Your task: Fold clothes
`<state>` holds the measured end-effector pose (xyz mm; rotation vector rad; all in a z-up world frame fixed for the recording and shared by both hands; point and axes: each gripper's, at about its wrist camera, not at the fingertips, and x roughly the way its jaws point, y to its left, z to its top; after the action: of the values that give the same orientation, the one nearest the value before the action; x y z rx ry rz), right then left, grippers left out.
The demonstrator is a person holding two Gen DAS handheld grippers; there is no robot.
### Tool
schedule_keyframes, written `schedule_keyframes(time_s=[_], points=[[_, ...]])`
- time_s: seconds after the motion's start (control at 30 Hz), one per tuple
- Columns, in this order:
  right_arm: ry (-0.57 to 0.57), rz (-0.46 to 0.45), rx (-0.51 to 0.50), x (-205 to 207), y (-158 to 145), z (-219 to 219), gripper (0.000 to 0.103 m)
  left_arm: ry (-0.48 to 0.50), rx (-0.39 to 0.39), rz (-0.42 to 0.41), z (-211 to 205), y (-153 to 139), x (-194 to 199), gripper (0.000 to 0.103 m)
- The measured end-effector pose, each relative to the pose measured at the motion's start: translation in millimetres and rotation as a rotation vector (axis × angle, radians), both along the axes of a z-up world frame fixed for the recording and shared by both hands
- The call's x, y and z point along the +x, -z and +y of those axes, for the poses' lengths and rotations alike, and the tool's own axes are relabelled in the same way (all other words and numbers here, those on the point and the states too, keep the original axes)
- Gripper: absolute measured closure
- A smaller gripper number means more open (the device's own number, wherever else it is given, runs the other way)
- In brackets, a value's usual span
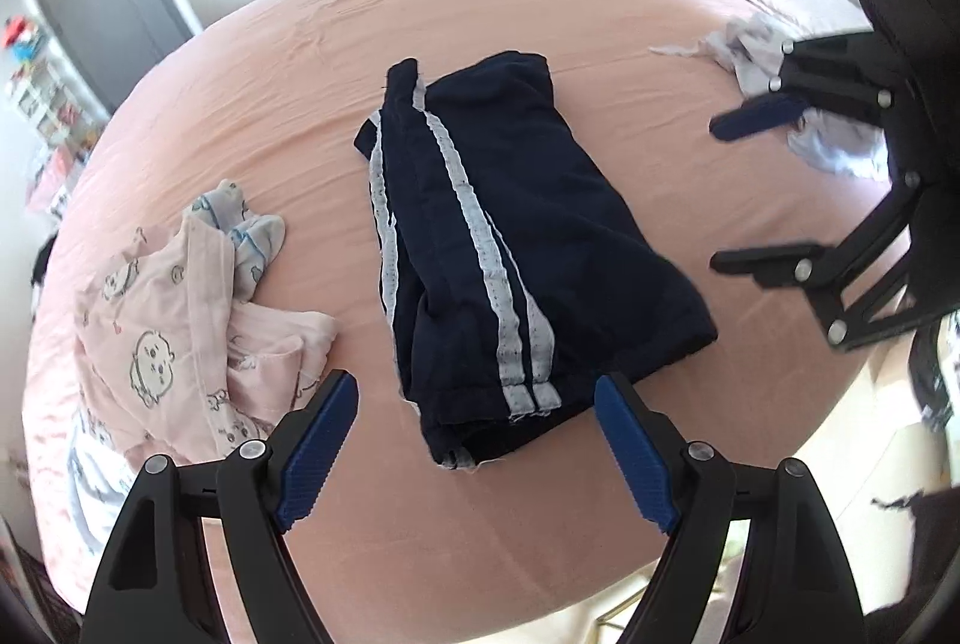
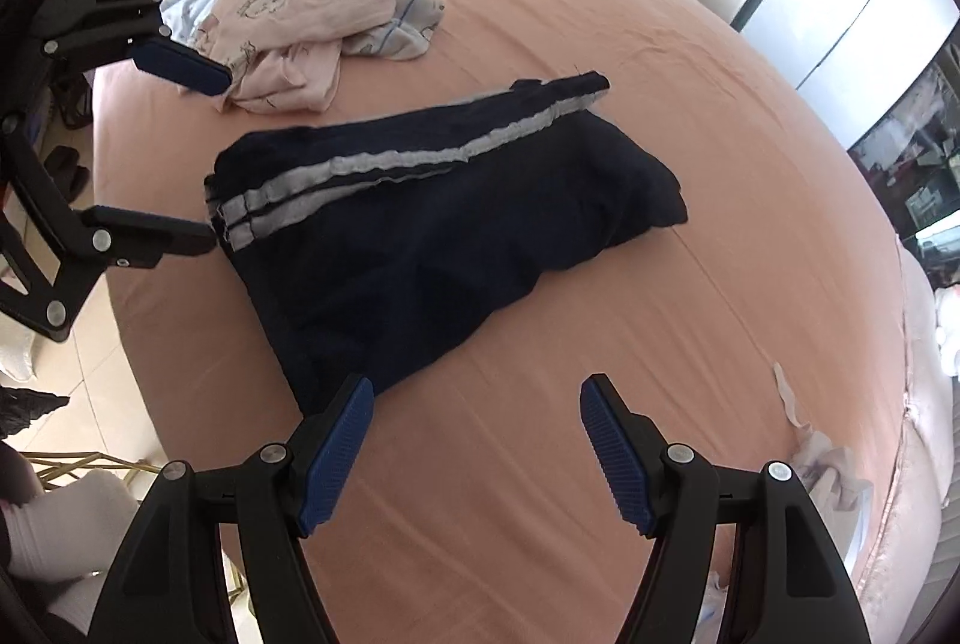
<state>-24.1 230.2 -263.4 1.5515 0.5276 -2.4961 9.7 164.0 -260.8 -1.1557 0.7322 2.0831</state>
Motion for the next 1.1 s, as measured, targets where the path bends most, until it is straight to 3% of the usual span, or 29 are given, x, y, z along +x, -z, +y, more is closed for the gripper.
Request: schedule_keyframes(time_s=[0.23,0.37,0.57,0.9,1.1], points=[[0.042,0.011,-0.016,10,-9,-5,0.032,0.114,-0.031,0.027,0,3,13,0.022],[0.041,0.031,0.046,15,-12,-14,0.032,0.160,-0.017,0.041,-3,1,15,0.022],[-0.048,0.057,0.169,25,-11,-35,0.032,0.221,-0.098,0.146,-7,6,19,0.022],[-0.113,0.009,0.195,30,-3,-50,0.032,0.245,-0.165,0.160,-11,25,12,0.022],[-0.106,-0.016,0.193,27,4,-45,0.032,0.354,-0.217,0.222,-9,32,23,0.019]])
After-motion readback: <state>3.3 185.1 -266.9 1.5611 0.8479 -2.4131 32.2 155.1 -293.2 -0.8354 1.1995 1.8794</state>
